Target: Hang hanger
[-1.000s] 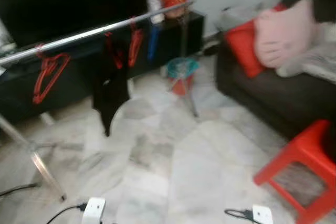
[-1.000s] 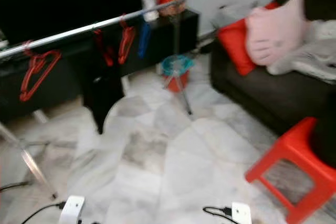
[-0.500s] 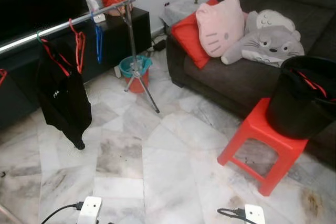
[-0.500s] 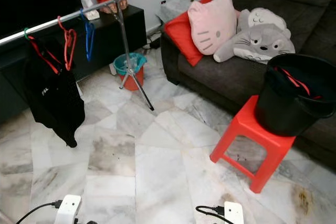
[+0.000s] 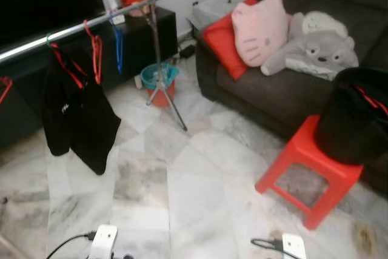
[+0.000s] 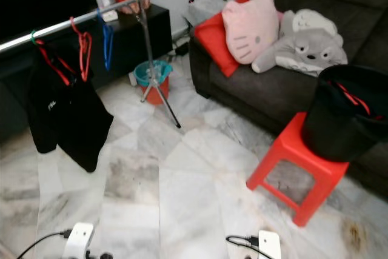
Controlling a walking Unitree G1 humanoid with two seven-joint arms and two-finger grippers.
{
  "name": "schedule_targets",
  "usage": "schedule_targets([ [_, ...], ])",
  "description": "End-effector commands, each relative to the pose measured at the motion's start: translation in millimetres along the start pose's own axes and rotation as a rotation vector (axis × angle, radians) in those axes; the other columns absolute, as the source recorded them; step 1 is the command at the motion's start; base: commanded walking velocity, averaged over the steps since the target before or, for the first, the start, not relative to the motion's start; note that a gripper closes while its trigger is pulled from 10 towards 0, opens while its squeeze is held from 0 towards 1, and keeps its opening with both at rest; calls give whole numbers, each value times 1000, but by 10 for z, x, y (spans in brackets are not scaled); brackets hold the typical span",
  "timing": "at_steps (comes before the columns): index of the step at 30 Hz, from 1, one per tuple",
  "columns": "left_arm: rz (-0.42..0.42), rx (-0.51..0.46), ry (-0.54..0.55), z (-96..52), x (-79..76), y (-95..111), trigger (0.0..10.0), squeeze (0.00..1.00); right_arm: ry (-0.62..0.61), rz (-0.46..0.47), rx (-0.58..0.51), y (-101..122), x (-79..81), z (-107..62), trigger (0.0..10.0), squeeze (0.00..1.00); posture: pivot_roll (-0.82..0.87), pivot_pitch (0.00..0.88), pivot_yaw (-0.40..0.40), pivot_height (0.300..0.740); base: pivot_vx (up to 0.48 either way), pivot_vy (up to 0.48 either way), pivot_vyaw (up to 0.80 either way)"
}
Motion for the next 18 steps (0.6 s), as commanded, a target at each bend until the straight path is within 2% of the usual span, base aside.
schedule_targets([
  [1,24,-11,-4,5,5,62,10000,0,-3,9,19,-67,-13,-5,10000,0,85,0,38,732,0,0,-650],
  [2,24,-11,-4,5,5,62,10000,0,-3,9,19,-67,-13,-5,10000,0,85,0,38,732,0,0,-650],
  [5,25,-10,1,5,8,61,10000,0,-2,7,20,-67,-13,-5,10000,0,88,0,37,732,0,-464,-650],
  [18,5,-11,3,5,11,56,10000,0,0,7,19,-65,-9,-5,10000,0,87,0,38,732,0,0,-648],
])
Point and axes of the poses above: a point about 5 cm out from each wrist's last joint towards the gripper, its own z axis pointing out of the wrist towards the gripper, its own y axis along the axis of the wrist's last joint, x = y × z, the point moved 2 cm from there along z, pointing out of the wrist towards the gripper, and after that the axes turned 4 degrees about -z, right-handed, at the moved point
